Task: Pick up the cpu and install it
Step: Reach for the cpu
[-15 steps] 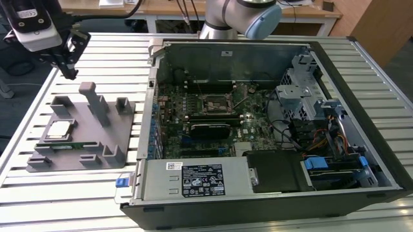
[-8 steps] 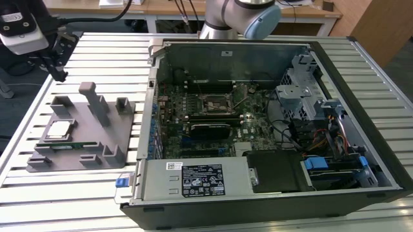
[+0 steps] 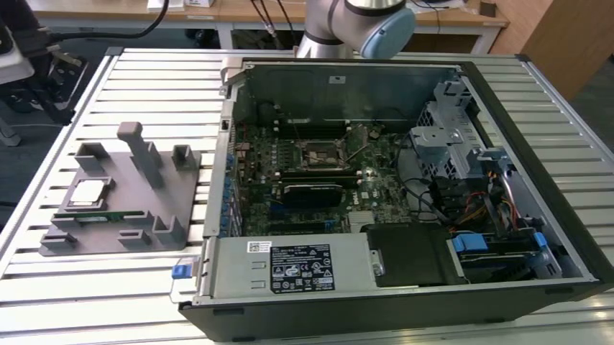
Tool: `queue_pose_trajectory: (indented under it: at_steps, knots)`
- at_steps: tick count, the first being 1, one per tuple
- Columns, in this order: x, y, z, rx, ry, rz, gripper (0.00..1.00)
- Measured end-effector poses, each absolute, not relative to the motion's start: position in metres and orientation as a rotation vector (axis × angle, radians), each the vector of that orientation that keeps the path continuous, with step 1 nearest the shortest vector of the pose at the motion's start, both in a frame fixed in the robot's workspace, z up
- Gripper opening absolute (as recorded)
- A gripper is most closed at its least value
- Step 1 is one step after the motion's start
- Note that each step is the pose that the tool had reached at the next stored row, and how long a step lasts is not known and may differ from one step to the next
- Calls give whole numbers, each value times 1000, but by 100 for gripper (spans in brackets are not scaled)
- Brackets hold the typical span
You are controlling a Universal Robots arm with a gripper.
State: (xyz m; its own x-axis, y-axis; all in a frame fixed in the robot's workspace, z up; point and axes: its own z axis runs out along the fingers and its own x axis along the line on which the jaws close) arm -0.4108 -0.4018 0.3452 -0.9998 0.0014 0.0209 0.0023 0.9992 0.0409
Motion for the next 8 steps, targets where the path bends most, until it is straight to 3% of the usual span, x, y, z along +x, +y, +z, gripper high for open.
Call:
queue_pose_trajectory:
  at_steps: [8]
  knots:
    - [-421, -402, 343, -2, -3120, -64, 11]
